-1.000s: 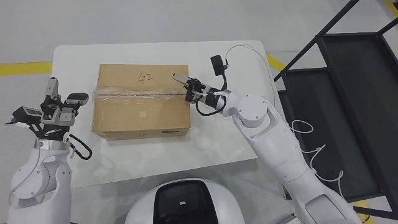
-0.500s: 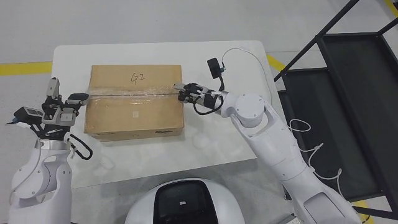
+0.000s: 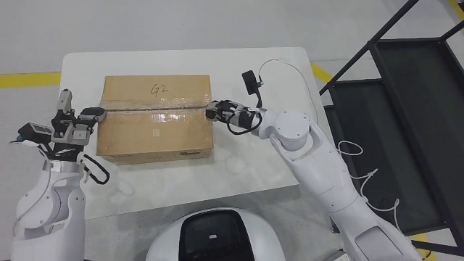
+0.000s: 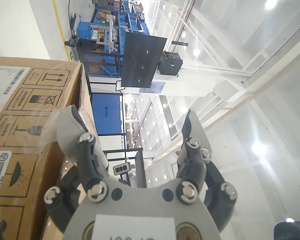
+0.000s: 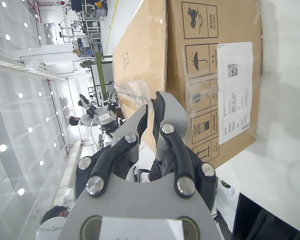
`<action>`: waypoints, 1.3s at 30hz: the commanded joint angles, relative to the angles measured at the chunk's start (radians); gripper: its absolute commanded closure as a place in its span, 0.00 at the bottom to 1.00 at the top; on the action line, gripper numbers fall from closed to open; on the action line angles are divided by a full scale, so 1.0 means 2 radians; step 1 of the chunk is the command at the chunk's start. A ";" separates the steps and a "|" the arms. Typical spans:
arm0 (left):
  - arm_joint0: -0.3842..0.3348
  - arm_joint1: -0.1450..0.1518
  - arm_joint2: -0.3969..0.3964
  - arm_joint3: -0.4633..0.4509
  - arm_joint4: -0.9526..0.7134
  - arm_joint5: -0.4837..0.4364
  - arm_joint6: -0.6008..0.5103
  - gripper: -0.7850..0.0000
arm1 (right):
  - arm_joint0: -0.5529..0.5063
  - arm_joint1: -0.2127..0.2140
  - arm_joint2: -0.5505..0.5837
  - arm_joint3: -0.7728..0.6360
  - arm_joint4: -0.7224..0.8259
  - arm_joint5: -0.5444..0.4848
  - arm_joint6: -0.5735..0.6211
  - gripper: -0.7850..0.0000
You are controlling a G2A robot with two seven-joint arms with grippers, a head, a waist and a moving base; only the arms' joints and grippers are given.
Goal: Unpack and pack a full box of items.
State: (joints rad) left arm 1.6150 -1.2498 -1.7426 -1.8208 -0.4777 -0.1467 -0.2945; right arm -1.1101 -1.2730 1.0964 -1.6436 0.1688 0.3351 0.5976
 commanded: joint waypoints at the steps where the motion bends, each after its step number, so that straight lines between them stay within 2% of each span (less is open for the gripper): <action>1: -0.001 0.000 0.001 0.001 0.002 -0.001 0.000 0.15 | -0.001 0.001 0.000 -0.003 -0.001 0.000 0.003 1.00; 7: -0.002 0.000 0.003 0.002 0.004 -0.001 0.001 0.15 | 0.006 -0.001 -0.007 0.008 -0.001 -0.002 0.002 1.00; 8: -0.002 0.000 0.003 0.003 0.004 -0.001 0.001 0.16 | 0.008 -0.002 -0.008 0.012 0.001 -0.003 0.000 0.98; 10: -0.002 -0.001 0.003 0.003 0.004 -0.001 0.001 0.15 | 0.013 -0.003 -0.011 0.019 0.005 -0.005 -0.004 0.85; 11: -0.002 -0.001 0.002 0.003 0.004 -0.001 0.001 0.16 | 0.015 -0.003 -0.012 0.022 0.004 -0.005 -0.007 0.85; 15: 0.000 -0.001 0.000 0.003 0.004 -0.003 0.002 0.16 | 0.019 -0.005 -0.015 0.026 0.011 -0.008 -0.011 1.00; 23: 0.000 -0.001 -0.001 0.005 0.005 -0.004 0.001 0.14 | 0.018 -0.005 -0.016 0.026 0.012 -0.004 -0.006 1.00; 28: -0.001 0.000 -0.016 0.008 -0.007 -0.010 -0.002 0.12 | 0.017 -0.005 -0.016 0.026 0.010 -0.004 -0.004 1.00; 30: 0.000 0.001 -0.026 0.011 -0.021 -0.014 -0.016 0.10 | 0.017 -0.005 -0.016 0.025 0.011 -0.006 -0.004 1.00; 31: 0.001 0.001 -0.034 0.015 -0.031 -0.014 -0.028 0.05 | 0.017 -0.005 -0.016 0.025 0.011 -0.007 -0.003 1.00; 34: 0.001 0.004 -0.057 0.032 -0.082 0.004 -0.075 0.00 | 0.018 -0.005 -0.016 0.025 0.010 -0.010 -0.003 1.00; 39: -0.015 0.010 -0.091 0.072 -0.183 0.083 -0.159 0.00 | 0.021 -0.005 -0.020 0.026 0.008 -0.021 0.000 1.00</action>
State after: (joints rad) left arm 1.5915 -1.2315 -1.9124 -1.6935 -0.8101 -0.0167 -0.5837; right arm -1.0689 -1.2830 1.0581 -1.5910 0.1846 0.2978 0.5967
